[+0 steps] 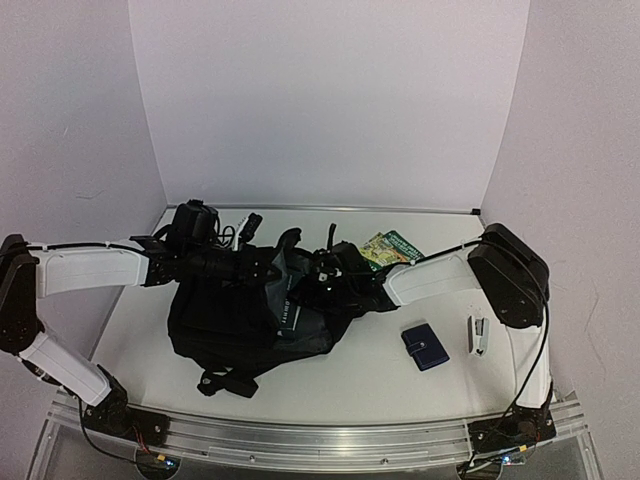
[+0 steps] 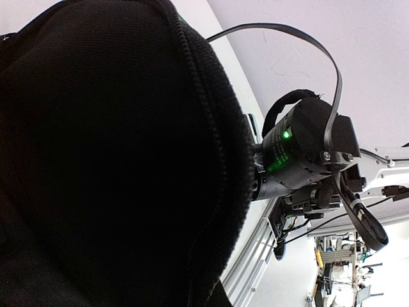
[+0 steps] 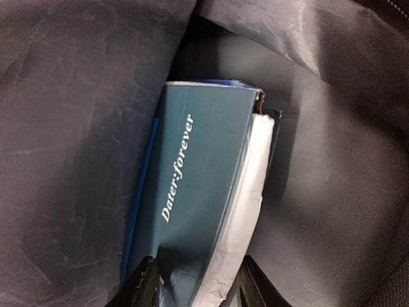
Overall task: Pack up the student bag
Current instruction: Place the book in the student bag, then pick up the book from the center of the board.
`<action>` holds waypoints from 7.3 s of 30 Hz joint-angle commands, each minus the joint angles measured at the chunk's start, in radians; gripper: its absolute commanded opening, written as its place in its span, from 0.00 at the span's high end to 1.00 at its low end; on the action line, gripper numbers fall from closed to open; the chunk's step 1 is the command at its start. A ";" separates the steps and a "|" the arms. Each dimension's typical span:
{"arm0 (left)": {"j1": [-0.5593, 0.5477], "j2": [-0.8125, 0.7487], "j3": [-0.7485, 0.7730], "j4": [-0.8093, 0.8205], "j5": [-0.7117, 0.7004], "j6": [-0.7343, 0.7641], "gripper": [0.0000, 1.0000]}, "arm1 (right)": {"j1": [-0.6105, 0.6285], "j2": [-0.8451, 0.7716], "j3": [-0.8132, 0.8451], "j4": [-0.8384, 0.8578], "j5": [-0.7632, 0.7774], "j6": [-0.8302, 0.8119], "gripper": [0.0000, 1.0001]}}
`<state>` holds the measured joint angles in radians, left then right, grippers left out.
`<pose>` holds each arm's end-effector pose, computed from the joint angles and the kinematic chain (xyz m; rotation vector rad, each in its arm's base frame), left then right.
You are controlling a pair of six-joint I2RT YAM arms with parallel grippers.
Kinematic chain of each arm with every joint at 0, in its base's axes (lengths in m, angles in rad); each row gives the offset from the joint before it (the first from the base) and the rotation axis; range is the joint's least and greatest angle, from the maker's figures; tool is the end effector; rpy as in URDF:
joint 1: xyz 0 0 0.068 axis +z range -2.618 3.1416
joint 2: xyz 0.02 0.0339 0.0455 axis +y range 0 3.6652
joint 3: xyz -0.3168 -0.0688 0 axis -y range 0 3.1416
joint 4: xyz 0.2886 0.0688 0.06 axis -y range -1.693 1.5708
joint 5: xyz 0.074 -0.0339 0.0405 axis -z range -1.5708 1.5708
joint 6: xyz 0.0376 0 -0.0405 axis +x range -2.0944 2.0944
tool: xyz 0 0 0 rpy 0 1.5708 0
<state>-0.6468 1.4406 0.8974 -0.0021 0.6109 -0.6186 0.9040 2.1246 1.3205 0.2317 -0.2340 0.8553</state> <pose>0.2635 -0.2260 0.2755 0.4398 2.2897 -1.3480 0.3166 0.4164 0.1568 -0.2128 2.4019 1.1913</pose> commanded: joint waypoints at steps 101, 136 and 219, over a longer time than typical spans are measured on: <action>0.284 -0.552 -0.073 -0.532 -0.334 -0.100 0.00 | -0.757 -0.154 -0.432 0.660 -0.325 0.223 0.81; -0.111 -0.021 0.119 0.467 -0.174 -0.273 0.03 | -0.438 -0.851 -0.501 0.658 -0.056 0.355 1.00; -0.011 -0.163 0.190 0.094 0.425 -0.056 1.00 | -0.328 -0.734 -0.361 0.106 -0.823 -0.227 0.04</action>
<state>-0.6582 1.3071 1.0206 -0.0006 0.9754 -0.6876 0.5539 1.3775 0.8979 0.3197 -0.9788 0.6454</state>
